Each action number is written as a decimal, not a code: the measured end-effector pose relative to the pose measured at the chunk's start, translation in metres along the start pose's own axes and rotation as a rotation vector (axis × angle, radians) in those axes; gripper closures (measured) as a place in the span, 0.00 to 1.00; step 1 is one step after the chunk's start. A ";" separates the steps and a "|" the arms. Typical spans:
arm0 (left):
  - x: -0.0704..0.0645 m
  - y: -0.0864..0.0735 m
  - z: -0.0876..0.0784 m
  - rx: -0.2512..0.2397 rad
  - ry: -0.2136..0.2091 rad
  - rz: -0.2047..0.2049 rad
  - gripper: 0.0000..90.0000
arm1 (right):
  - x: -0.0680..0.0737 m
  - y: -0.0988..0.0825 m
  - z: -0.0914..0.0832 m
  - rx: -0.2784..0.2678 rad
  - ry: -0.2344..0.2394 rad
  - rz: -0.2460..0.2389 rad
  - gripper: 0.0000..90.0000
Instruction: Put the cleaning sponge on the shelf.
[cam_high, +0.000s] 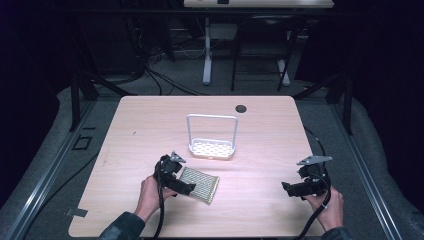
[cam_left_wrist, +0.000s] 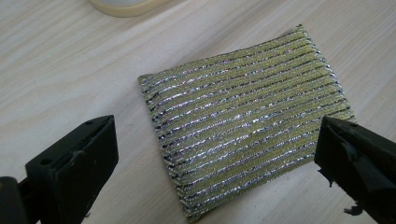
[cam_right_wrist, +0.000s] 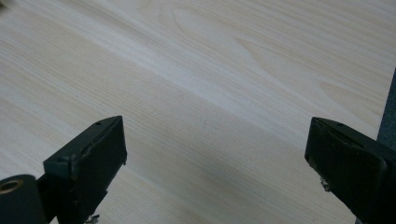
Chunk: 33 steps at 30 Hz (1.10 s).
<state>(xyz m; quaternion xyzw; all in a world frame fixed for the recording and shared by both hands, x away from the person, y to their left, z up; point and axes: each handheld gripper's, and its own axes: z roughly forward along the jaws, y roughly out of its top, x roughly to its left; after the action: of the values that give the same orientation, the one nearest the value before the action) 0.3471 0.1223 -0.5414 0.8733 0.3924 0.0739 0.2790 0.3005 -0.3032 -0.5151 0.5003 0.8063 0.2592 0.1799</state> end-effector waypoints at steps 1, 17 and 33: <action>0.000 0.000 0.000 0.000 0.000 0.000 0.00 | 0.000 0.000 0.000 0.001 0.000 -0.002 0.05; 0.001 0.002 0.020 0.061 -0.039 -0.017 0.19 | 0.001 0.000 -0.002 -0.003 -0.003 -0.013 0.06; -0.002 -0.003 0.020 0.045 -0.016 -0.051 0.37 | 0.001 0.000 -0.005 0.000 -0.007 -0.014 0.08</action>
<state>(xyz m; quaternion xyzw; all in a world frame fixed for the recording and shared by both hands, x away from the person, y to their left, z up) 0.3508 0.1139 -0.5596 0.8697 0.4139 0.0508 0.2641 0.2977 -0.3037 -0.5116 0.4956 0.8092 0.2562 0.1843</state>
